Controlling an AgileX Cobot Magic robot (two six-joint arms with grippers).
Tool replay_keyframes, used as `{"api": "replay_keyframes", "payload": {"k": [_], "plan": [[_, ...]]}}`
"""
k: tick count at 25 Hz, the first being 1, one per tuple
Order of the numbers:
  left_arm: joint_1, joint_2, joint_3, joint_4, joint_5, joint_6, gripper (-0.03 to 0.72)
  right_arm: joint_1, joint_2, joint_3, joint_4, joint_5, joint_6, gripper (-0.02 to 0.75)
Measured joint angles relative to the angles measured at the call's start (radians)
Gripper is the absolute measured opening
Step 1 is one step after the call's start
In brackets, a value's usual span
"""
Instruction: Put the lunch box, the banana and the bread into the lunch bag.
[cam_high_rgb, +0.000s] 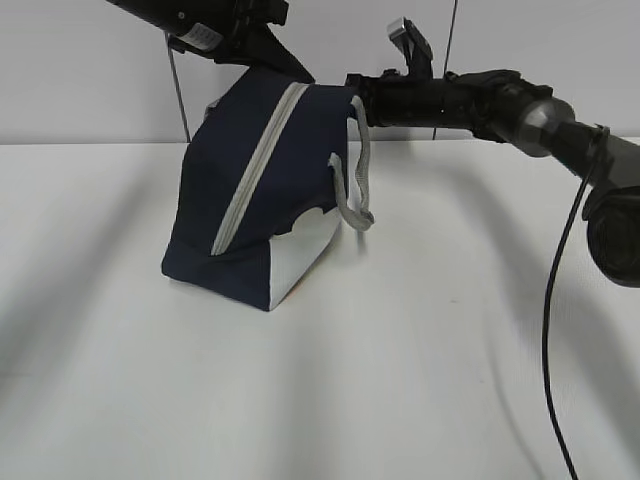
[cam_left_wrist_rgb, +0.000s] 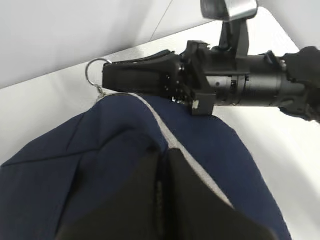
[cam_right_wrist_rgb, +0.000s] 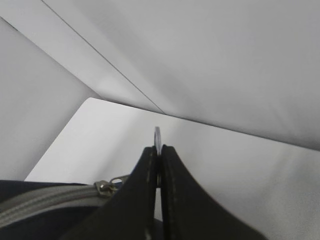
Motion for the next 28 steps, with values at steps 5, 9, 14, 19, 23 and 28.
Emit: {"api": "replay_keyframes", "payload": {"k": [5, 9, 14, 19, 23, 28], "plan": [[0.002, 0.000, 0.001, -0.025, 0.006, 0.033, 0.019, 0.001, 0.029, 0.000, 0.012, 0.000, 0.004, -0.016], [0.002, 0.000, 0.002, -0.028, 0.009, 0.039, 0.019, 0.001, 0.033, -0.005, 0.012, 0.000, 0.004, -0.016], [0.010, 0.000, 0.002, -0.035, 0.014, 0.039, 0.019, 0.001, 0.033, -0.007, 0.012, 0.000, 0.004, -0.016], [0.023, 0.000, 0.002, -0.051, 0.024, 0.039, 0.074, 0.000, 0.037, -0.047, 0.001, -0.010, 0.004, 0.033], [0.032, -0.017, 0.001, -0.071, 0.023, 0.039, 0.354, -0.004, 0.041, -0.086, -0.015, -0.010, 0.004, 0.271], [0.048, -0.020, -0.003, -0.079, 0.028, 0.039, 0.566, -0.006, 0.041, -0.097, -0.012, -0.010, 0.004, 0.487]]}}
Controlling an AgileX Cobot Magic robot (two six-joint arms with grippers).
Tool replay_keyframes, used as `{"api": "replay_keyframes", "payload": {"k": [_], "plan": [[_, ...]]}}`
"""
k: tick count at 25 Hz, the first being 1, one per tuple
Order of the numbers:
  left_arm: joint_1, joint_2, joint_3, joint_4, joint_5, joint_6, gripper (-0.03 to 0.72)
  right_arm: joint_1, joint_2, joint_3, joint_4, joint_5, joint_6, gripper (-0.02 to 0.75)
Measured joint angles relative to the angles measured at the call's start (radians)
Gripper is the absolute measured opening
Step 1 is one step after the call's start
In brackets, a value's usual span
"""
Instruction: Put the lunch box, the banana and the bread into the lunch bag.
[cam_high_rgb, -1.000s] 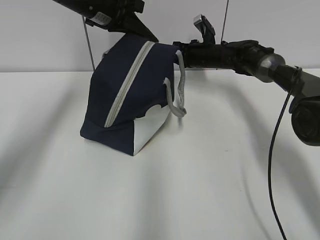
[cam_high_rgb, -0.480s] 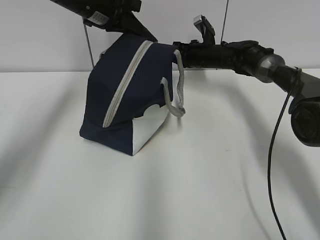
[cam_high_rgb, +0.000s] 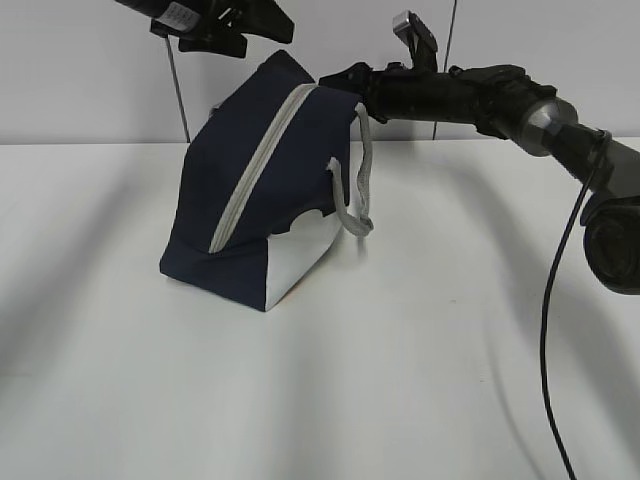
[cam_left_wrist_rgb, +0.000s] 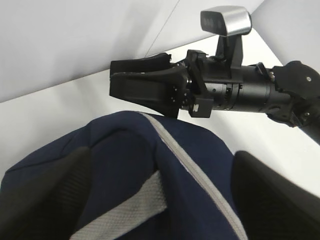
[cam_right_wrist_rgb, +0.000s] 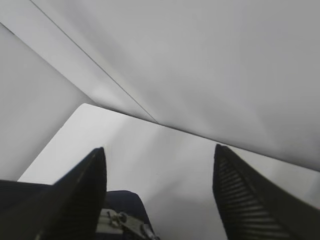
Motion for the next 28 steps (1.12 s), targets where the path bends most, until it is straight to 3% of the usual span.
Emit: {"api": "replay_keyframes", "payload": {"k": [8, 13, 20, 23, 28], "plan": [[0.012, 0.000, 0.000, 0.047, 0.070, -0.004, 0.545, 0.000, 0.002, 0.000, 0.025, 0.000, -0.052, 0.510], [0.012, -0.003, 0.000, 0.161, 0.100, -0.078, 0.539, 0.000, -0.021, -0.003, -0.107, -0.019, 0.015, 0.510], [0.012, -0.089, -0.001, 0.246, 0.151, -0.126, 0.536, -0.004, -0.150, 0.004, -0.127, -0.127, 0.088, 0.511], [0.012, -0.114, -0.002, 0.270, 0.219, -0.144, 0.536, -0.013, -0.229, 0.072, -0.127, -0.178, 0.112, 0.511], [0.012, -0.135, -0.002, 0.357, 0.322, -0.239, 0.529, -0.052, -0.423, 0.350, -0.127, -0.171, 0.103, 0.511]]}}
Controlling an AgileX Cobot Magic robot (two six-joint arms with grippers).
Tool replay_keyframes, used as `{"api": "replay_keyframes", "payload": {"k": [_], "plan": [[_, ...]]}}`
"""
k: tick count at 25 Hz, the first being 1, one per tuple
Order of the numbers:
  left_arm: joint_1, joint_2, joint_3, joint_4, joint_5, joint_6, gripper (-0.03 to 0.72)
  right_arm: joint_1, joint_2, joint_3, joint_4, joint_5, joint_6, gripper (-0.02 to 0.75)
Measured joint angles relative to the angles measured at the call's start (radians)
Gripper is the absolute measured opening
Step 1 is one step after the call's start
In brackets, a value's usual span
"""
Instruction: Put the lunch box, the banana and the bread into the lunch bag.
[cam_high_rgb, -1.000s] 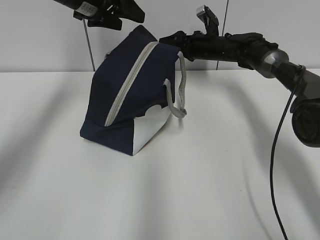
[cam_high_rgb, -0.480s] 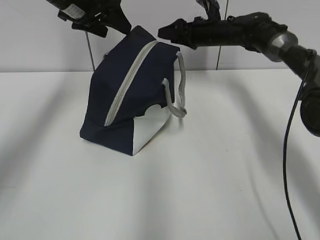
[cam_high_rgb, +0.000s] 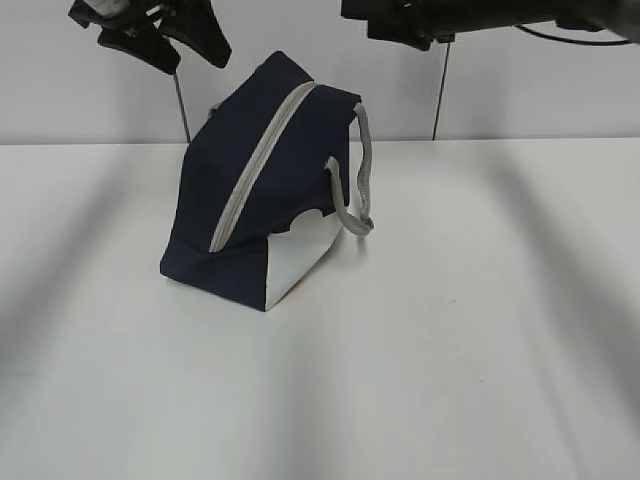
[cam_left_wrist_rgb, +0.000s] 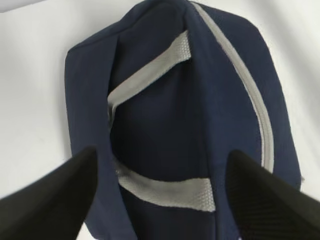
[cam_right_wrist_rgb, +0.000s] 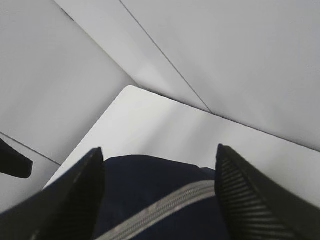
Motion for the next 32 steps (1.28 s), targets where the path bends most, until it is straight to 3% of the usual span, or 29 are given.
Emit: {"api": "replay_keyframes", "payload": {"k": [8, 19, 26, 32], "plan": [[-0.005, -0.116, 0.069, 0.111, 0.024, -0.125, 0.529, -0.018, -0.324, 0.460, 0.000, 0.188, -0.114, 0.510], [-0.015, -0.561, 0.668, 0.145, 0.023, -0.129, 0.473, 0.003, -0.493, 0.693, 0.006, 0.361, -0.107, 0.510], [-0.015, -0.881, 1.006, 0.168, -0.074, -0.131, 0.468, 0.166, -0.595, 0.869, 0.015, 0.543, -0.140, 0.510], [-0.015, -1.147, 1.218, 0.175, -0.109, -0.152, 0.469, 0.300, -0.656, 0.984, 0.028, 0.704, -0.207, 0.510]]}}
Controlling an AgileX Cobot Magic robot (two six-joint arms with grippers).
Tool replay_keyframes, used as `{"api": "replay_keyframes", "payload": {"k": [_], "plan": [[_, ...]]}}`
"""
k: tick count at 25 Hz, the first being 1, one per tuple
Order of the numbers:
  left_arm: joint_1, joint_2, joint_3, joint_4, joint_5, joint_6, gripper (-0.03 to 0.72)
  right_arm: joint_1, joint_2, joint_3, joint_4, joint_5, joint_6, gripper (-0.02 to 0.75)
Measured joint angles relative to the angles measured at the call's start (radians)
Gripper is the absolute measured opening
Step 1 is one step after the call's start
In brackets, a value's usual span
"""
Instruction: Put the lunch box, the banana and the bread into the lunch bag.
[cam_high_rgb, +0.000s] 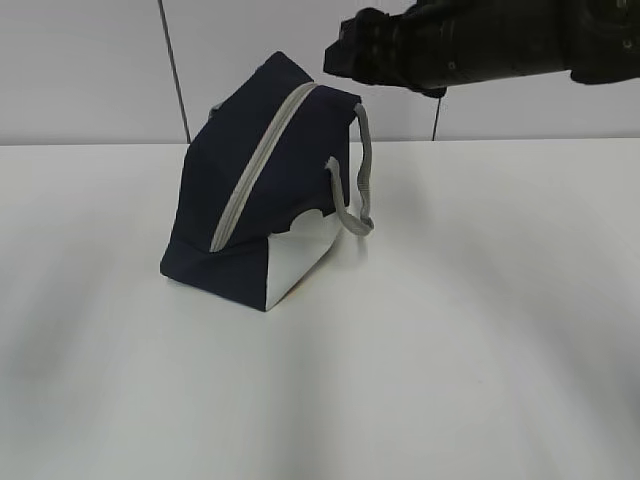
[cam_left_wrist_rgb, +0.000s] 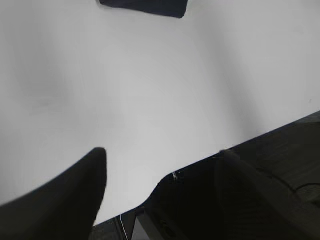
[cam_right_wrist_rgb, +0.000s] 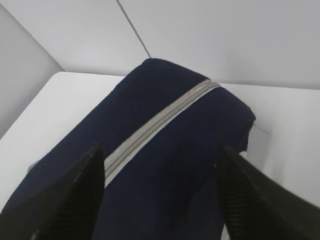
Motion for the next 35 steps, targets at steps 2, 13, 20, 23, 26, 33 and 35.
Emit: {"api": "replay_keyframes", "payload": {"k": [2, 13, 20, 23, 26, 33, 35], "plan": [[0.000, -0.077, 0.054, 0.005, 0.000, -0.008, 0.469, 0.030, -0.018, 0.036, 0.004, 0.044, -0.018, 0.510], [0.000, -0.385, 0.247, 0.047, -0.016, -0.093, 0.469, 0.081, -0.133, 0.246, 0.020, 0.240, -0.180, 0.510], [0.000, -0.394, 0.255, 0.047, -0.015, -0.103, 0.467, 0.081, -0.162, 0.364, 0.024, 0.299, -0.235, 0.510], [0.000, -0.394, 0.256, 0.047, -0.015, -0.103, 0.467, 0.091, -0.162, 0.371, 0.027, 0.370, -0.242, 0.510], [0.000, -0.394, 0.264, 0.063, -0.015, -0.103, 0.467, 0.124, -0.163, 0.371, 0.037, 0.488, -0.311, 0.510], [0.000, -0.394, 0.317, 0.094, -0.016, -0.103, 0.466, 0.140, -0.163, 0.371, 0.581, 0.605, -0.861, 0.510], [0.000, -0.394, 0.337, 0.083, -0.016, -0.103, 0.467, 0.140, -0.164, 0.371, 0.808, 0.625, -1.104, 0.510]]}}
